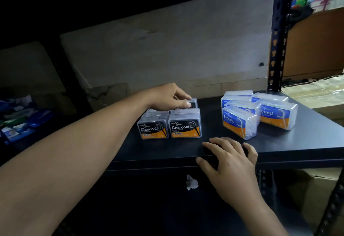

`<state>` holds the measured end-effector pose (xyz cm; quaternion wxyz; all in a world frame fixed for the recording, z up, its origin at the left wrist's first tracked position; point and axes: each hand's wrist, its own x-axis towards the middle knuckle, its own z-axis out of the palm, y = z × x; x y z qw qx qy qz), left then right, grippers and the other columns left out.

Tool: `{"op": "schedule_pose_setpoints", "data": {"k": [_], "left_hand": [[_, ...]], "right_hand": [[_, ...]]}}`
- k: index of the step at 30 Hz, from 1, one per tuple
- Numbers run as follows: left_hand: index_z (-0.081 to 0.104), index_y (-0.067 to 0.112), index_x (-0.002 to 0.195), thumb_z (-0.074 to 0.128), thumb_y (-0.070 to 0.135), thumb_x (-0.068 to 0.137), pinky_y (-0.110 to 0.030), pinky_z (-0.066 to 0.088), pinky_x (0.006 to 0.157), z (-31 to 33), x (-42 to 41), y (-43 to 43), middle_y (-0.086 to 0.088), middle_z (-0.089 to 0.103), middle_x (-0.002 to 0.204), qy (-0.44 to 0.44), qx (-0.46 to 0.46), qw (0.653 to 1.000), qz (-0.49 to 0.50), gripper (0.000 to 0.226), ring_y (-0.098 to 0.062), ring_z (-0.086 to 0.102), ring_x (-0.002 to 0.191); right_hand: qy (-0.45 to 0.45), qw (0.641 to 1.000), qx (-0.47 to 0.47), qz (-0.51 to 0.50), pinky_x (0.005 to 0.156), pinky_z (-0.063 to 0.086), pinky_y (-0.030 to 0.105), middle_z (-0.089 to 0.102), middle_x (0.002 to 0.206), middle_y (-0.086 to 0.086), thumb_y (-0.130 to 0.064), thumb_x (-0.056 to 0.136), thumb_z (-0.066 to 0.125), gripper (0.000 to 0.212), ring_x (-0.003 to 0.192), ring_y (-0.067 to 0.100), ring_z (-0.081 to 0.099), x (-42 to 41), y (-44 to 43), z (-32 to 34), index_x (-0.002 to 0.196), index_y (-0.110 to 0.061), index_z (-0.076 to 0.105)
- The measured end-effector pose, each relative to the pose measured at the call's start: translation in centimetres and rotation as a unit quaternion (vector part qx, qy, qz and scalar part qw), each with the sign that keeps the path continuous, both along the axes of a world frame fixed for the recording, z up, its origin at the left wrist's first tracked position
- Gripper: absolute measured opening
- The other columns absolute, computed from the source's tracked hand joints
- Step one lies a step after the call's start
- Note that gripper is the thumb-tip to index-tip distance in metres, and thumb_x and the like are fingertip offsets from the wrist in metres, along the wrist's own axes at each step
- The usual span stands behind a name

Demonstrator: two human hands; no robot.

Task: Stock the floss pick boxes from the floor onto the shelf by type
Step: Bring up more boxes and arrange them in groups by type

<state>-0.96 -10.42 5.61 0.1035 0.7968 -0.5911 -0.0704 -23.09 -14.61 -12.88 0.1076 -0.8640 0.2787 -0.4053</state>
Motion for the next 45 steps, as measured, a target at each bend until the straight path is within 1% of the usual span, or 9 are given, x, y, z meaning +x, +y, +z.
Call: {"op": "schedule_pose_setpoints", "data": {"k": [5, 10, 17, 23, 29, 33, 37, 42, 45], "left_hand": [[0.064, 0.034, 0.131, 0.082, 0.058, 0.07, -0.028, 0.042, 0.1, 0.2, -0.5, 0.3, 0.02, 0.062, 0.13, -0.013, 0.065, 0.998, 0.001, 0.068, 0.0, 0.056, 0.115], [0.068, 0.035, 0.124, 0.085, 0.055, 0.066, -0.026, 0.043, 0.094, -0.3, -0.2, 0.1, 0.025, 0.062, 0.115, -0.022, 0.074, 0.997, 0.002, 0.064, -0.003, 0.058, 0.11], [0.069, 0.041, 0.119, 0.083, 0.063, 0.061, -0.032, 0.048, 0.096, -0.5, 0.6, 0.4, 0.013, 0.066, 0.122, -0.025, 0.07, 0.997, 0.01, 0.064, -0.005, 0.06, 0.11], [0.07, 0.033, 0.122, 0.084, 0.055, 0.068, -0.023, 0.044, 0.089, 0.0, 0.2, 0.8, 0.03, 0.062, 0.096, -0.013, 0.066, 0.998, 0.015, 0.06, 0.007, 0.058, 0.098], [0.068, 0.03, 0.125, 0.068, 0.048, 0.089, -0.031, 0.042, 0.104, 0.6, 1.4, -0.5, 0.013, 0.067, 0.126, 0.029, -0.05, 0.998, 0.033, 0.041, 0.003, 0.059, 0.111], [0.056, 0.025, 0.14, 0.06, 0.035, 0.097, -0.031, 0.035, 0.111, -0.7, 2.1, -3.4, 0.002, 0.058, 0.141, -0.018, -0.017, 0.997, 0.072, 0.043, -0.012, 0.053, 0.128], [0.061, 0.021, 0.135, 0.058, 0.028, 0.1, -0.021, 0.037, 0.094, -1.6, 2.0, -4.7, 0.004, 0.062, 0.135, -0.037, 0.033, 0.996, 0.078, 0.036, -0.012, 0.058, 0.119], [0.069, 0.027, 0.125, 0.064, 0.031, 0.096, -0.016, 0.039, 0.08, -1.3, 1.9, -4.0, 0.014, 0.069, 0.121, -0.018, 0.026, 0.998, 0.056, 0.03, 0.002, 0.06, 0.096], [0.069, 0.03, 0.125, 0.065, 0.034, 0.095, -0.016, 0.04, 0.084, -1.0, 1.9, -3.2, 0.017, 0.069, 0.119, -0.017, 0.035, 0.998, 0.044, 0.03, 0.002, 0.061, 0.101]], "right_hand": [[0.002, 1.0, -0.002, -0.003, 0.105, 0.024, 0.045, 0.065, 0.117, -0.016, -0.062, 0.079, 0.056, 0.041, 0.119, 0.012, 0.054, 0.1, 0.0, 0.1, 0.105, -0.036, 0.073], [0.007, 1.0, 0.004, -0.004, 0.105, 0.024, 0.046, 0.065, 0.117, -0.016, -0.064, 0.078, 0.055, 0.042, 0.119, 0.012, 0.052, 0.1, 0.1, 0.1, 0.105, -0.036, 0.073], [0.007, 1.0, 0.002, -0.002, 0.106, 0.023, 0.045, 0.065, 0.117, -0.016, -0.064, 0.079, 0.052, 0.045, 0.12, 0.012, 0.052, 0.1, 0.0, 0.1, 0.106, -0.035, 0.073], [0.012, 1.0, 0.007, -0.001, 0.107, 0.022, 0.045, 0.065, 0.119, -0.016, -0.064, 0.079, 0.052, 0.045, 0.121, 0.012, 0.051, 0.0, 0.0, 0.1, 0.107, -0.036, 0.073], [0.019, 1.0, 0.021, 0.001, 0.107, 0.023, 0.048, 0.064, 0.119, -0.018, -0.068, 0.079, 0.05, 0.048, 0.122, 0.012, 0.052, 0.2, 0.2, 0.2, 0.108, -0.037, 0.072], [0.015, 1.0, 0.02, 0.002, 0.107, 0.024, 0.048, 0.064, 0.119, -0.018, -0.069, 0.078, 0.05, 0.049, 0.121, 0.012, 0.054, 0.4, 0.1, 0.2, 0.107, -0.037, 0.072], [0.01, 1.0, 0.018, 0.006, 0.107, 0.023, 0.047, 0.065, 0.118, -0.018, -0.07, 0.078, 0.049, 0.05, 0.121, 0.012, 0.054, 0.3, 0.0, 0.3, 0.106, -0.037, 0.073], [0.017, 1.0, 0.019, 0.007, 0.107, 0.023, 0.047, 0.064, 0.119, -0.018, -0.07, 0.079, 0.048, 0.051, 0.122, 0.012, 0.052, 0.3, -0.1, 0.3, 0.108, -0.037, 0.073], [0.024, 0.999, 0.021, 0.007, 0.108, 0.022, 0.047, 0.064, 0.12, -0.018, -0.07, 0.079, 0.047, 0.051, 0.124, 0.011, 0.051, 0.3, -0.1, 0.3, 0.109, -0.037, 0.072]]}}
